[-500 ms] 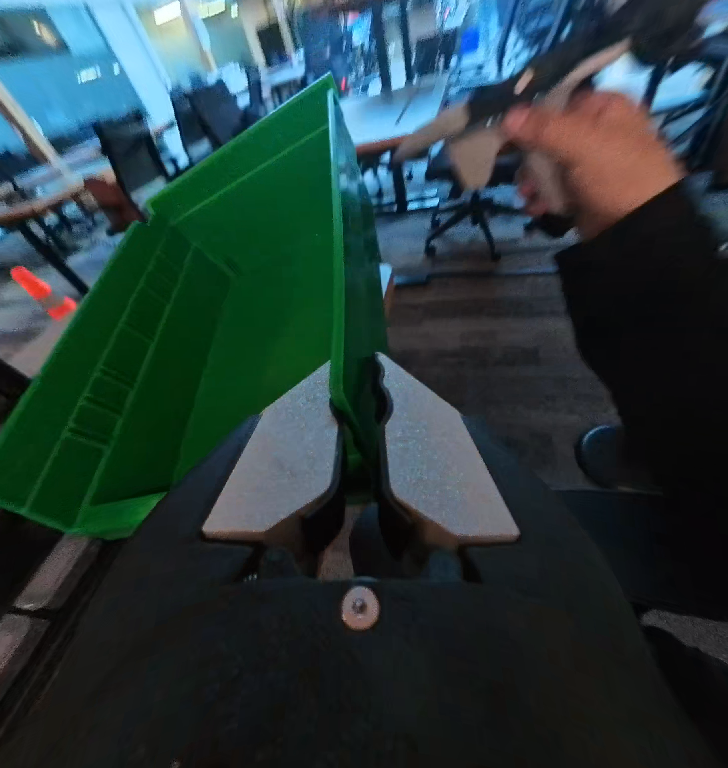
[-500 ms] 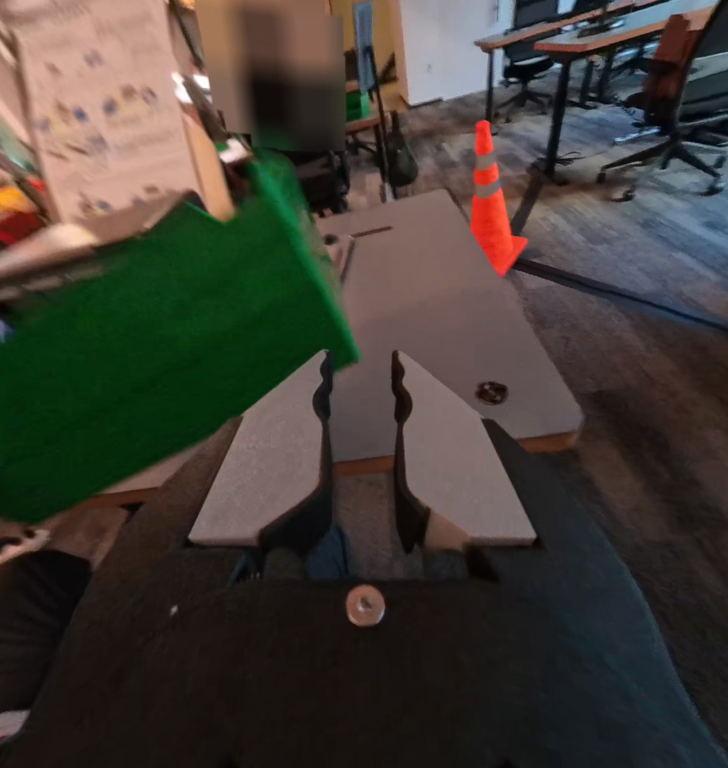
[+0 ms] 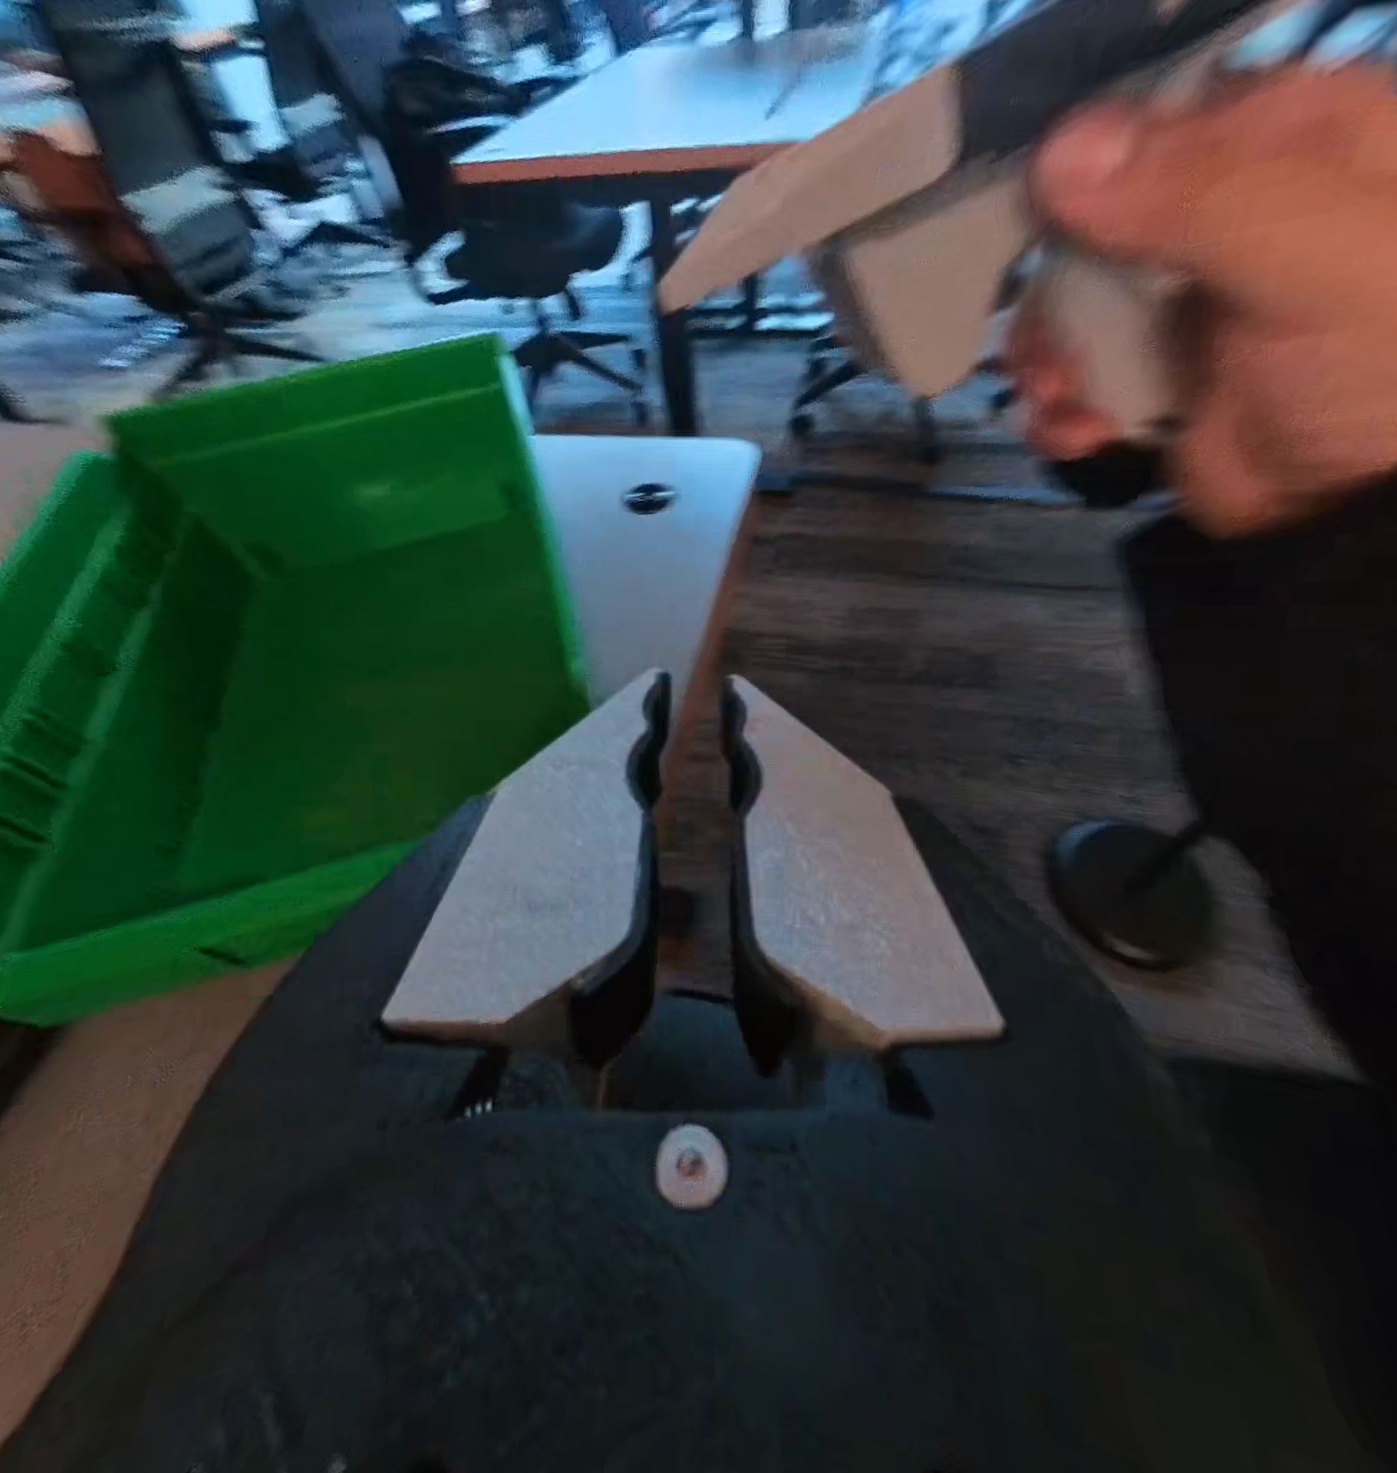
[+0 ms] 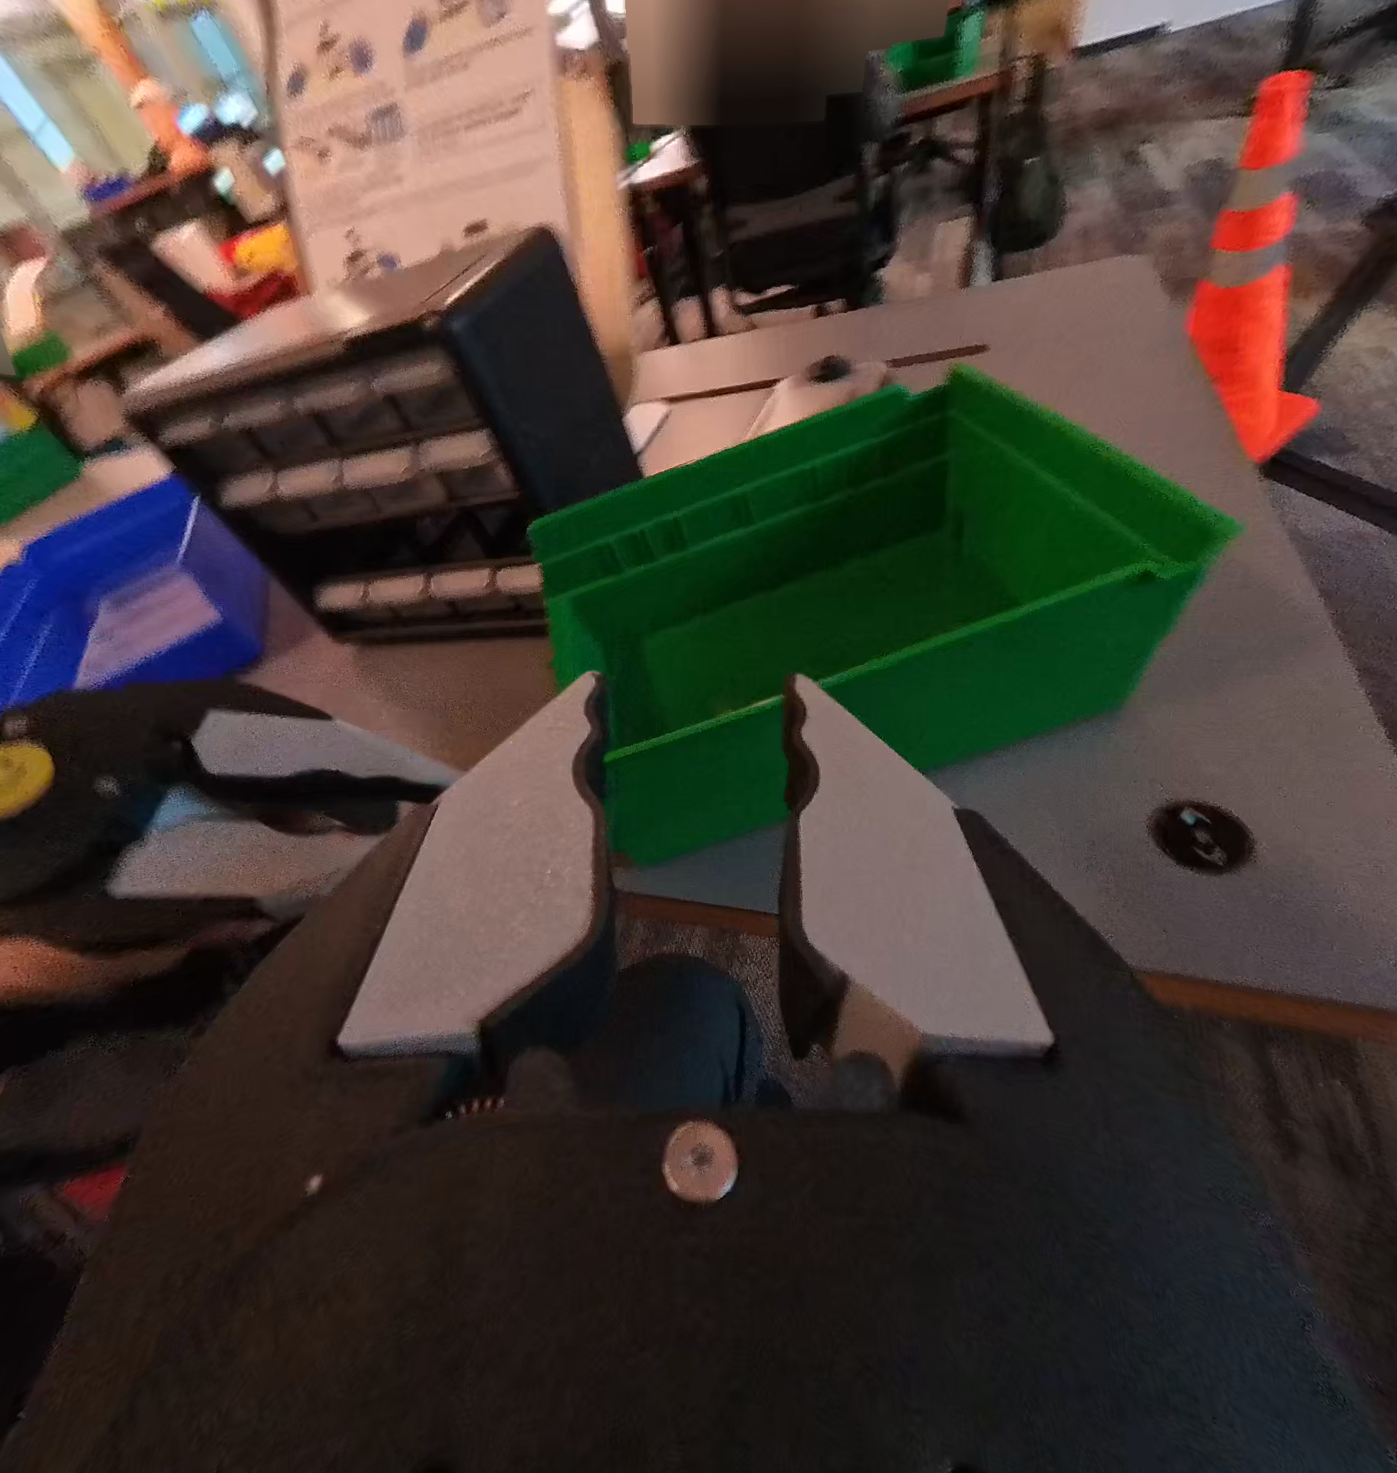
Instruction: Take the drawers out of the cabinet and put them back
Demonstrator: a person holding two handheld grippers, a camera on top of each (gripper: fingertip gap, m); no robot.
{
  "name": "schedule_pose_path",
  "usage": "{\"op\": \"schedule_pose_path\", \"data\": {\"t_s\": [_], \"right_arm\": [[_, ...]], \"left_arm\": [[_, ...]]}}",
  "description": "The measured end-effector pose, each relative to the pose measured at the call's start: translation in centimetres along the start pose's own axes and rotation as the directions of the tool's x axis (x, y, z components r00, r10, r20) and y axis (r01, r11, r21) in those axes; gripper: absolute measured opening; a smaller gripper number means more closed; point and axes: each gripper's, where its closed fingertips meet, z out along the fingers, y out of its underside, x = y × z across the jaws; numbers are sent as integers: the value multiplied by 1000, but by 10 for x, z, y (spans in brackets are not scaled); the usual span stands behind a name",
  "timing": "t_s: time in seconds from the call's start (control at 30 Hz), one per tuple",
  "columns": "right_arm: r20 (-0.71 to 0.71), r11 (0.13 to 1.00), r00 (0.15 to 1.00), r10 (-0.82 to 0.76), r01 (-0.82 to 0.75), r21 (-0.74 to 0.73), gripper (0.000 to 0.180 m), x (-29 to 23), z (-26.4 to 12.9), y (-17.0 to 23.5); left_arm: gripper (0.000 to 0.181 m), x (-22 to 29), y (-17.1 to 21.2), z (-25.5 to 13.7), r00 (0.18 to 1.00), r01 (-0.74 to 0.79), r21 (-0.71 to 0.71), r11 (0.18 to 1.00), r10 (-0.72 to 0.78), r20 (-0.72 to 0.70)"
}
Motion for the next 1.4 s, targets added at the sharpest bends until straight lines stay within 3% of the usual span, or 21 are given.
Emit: {"op": "schedule_pose_path", "data": {"t_s": [0.1,0.23,0.4,0.47,0.53,0.6,0.73,0.77,0.8,0.87,0.9,0.97,1.1,1.2,1.27,1.33,1.4], "right_arm": [[186,987,972,-143,155,-50,43,-48,18,6],[272,930,922,-276,327,-165,42,-93,63,34],[184,761,848,-497,527,-378,42,-93,116,81],[141,653,804,-578,559,-510,9,-71,117,101],[68,591,778,-624,527,-611,13,-41,108,108],[-97,607,761,-641,426,-671,16,0,89,99],[-328,783,825,-460,203,-588,24,41,55,80],[-335,820,849,-409,180,-544,28,41,52,75],[-327,851,868,-373,180,-493,32,37,51,68],[-287,888,896,-340,206,-411,33,24,54,56],[-251,896,909,-332,220,-386,33,14,57,54],[-178,898,928,-328,248,-362,39,-3,67,53],[-75,903,940,-334,296,-312,63,-35,99,54],[-12,928,959,-283,270,-258,80,-63,134,55],[-42,929,963,-267,245,-278,88,-65,156,62],[-146,926,952,-270,216,-308,83,-50,173,69],[-161,920,951,-263,197,-339,83,-46,190,80]], "left_arm": [[14,15,7,-59,974,154,58,986,-142,-178],[22,-9,25,-129,952,268,95,959,-249,-179],[31,-75,77,-203,967,247,22,969,-248,65],[40,-107,106,-234,946,275,-16,961,-268,185],[42,-139,135,-269,909,314,-43,948,-287,304],[41,-169,159,-306,855,348,-31,937,-304,421],[38,-219,214,-384,709,409,-17,913,-305,636],[37,-228,225,-400,676,427,-9,904,-312,668],[48,-240,238,-418,623,445,-10,896,-301,722],[35,-261,250,-457,504,462,39,886,-299,810],[46,-268,254,-472,470,467,72,881,-316,824],[51,-274,258,-496,426,493,154,856,-392,815],[73,-262,232,-496,502,481,284,829,-526,687],[96,-249,212,-463,591,475,264,839,-527,612],[110,-247,209,-433,624,478,212,852,-500,600],[109,-255,209,-408,623,475,171,863,-467,627],[107,-265,207,-384,628,462,142,875,-436,644]]}}
